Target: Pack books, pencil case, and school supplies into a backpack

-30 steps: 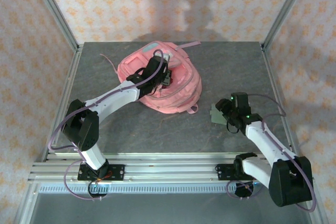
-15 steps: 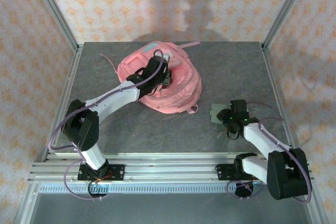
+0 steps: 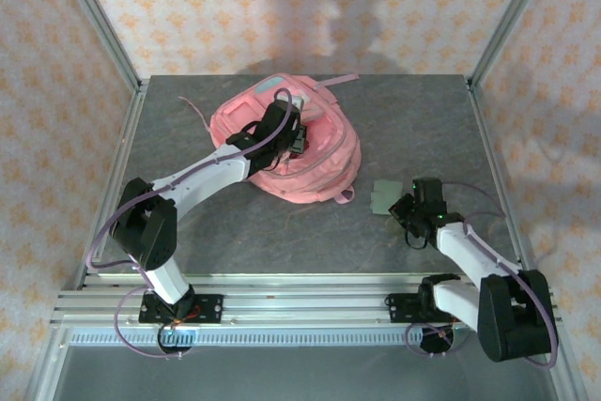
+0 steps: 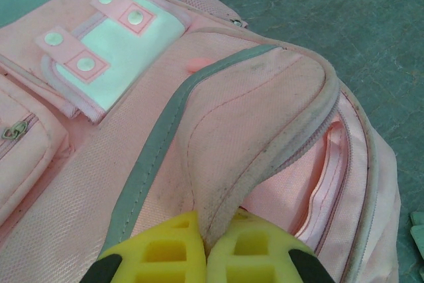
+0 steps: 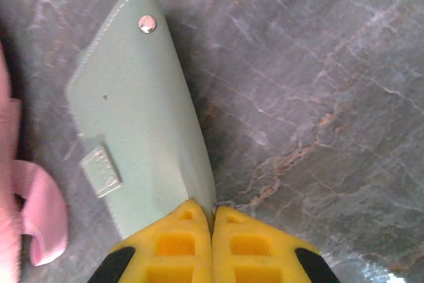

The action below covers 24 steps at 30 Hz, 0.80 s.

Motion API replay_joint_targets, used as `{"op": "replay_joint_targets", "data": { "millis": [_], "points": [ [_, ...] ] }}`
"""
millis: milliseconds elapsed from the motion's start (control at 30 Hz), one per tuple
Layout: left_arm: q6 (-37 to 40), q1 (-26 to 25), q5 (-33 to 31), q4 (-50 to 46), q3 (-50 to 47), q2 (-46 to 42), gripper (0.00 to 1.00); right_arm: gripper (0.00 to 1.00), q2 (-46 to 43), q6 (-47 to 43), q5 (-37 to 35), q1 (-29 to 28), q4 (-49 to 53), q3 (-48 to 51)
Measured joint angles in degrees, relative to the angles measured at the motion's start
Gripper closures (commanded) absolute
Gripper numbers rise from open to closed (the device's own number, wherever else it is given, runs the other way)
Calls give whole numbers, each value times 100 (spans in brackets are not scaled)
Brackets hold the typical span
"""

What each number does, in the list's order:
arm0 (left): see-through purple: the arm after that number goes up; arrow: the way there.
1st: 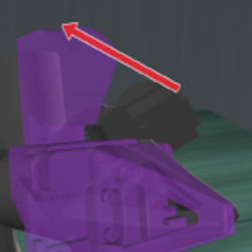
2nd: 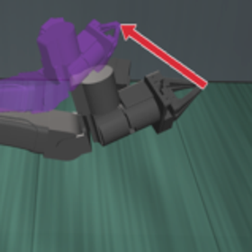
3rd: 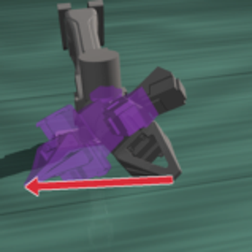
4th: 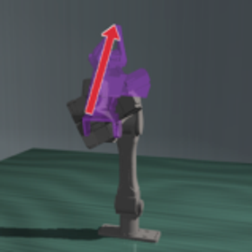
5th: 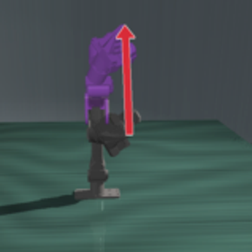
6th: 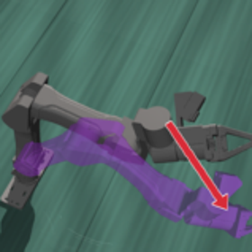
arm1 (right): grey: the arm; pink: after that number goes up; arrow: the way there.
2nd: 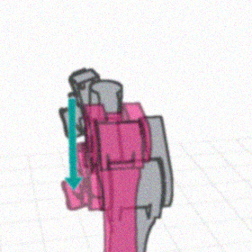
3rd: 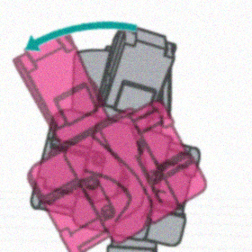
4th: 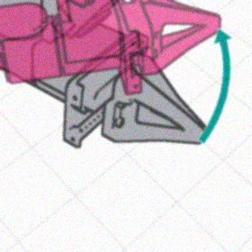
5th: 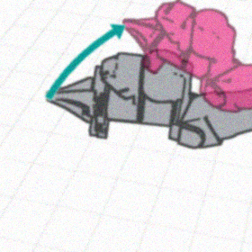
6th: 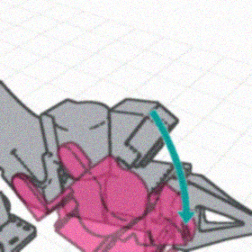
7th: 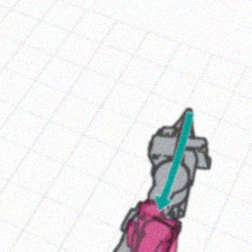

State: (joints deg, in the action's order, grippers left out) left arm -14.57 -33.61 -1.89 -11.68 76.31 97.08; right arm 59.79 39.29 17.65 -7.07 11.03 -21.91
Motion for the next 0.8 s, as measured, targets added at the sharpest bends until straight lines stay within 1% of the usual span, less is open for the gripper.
{"op": "replay_joint_targets", "data": {
  "millis": [167,233,333,433,600,800],
  "points": [
    [-2,0,0,2,0,0,100,100,-570,-13,105,0,219,-494],
    [-4,0,0,0,0,0,100,100,-774,-28,271,0,212,-734],
    [-17,0,0,2,0,0,100,100,-909,-46,728,-2,9,-1029],
    [-20,2,0,0,0,-22,100,100,-761,-61,1180,-111,-208,-1209],
    [-44,37,39,0,-2,-74,100,100,-280,-57,1808,-664,-586,-1351],
    [-52,37,66,4,-90,-146,100,100,369,-59,2306,-1001,-964,-1829]
  ]
}}
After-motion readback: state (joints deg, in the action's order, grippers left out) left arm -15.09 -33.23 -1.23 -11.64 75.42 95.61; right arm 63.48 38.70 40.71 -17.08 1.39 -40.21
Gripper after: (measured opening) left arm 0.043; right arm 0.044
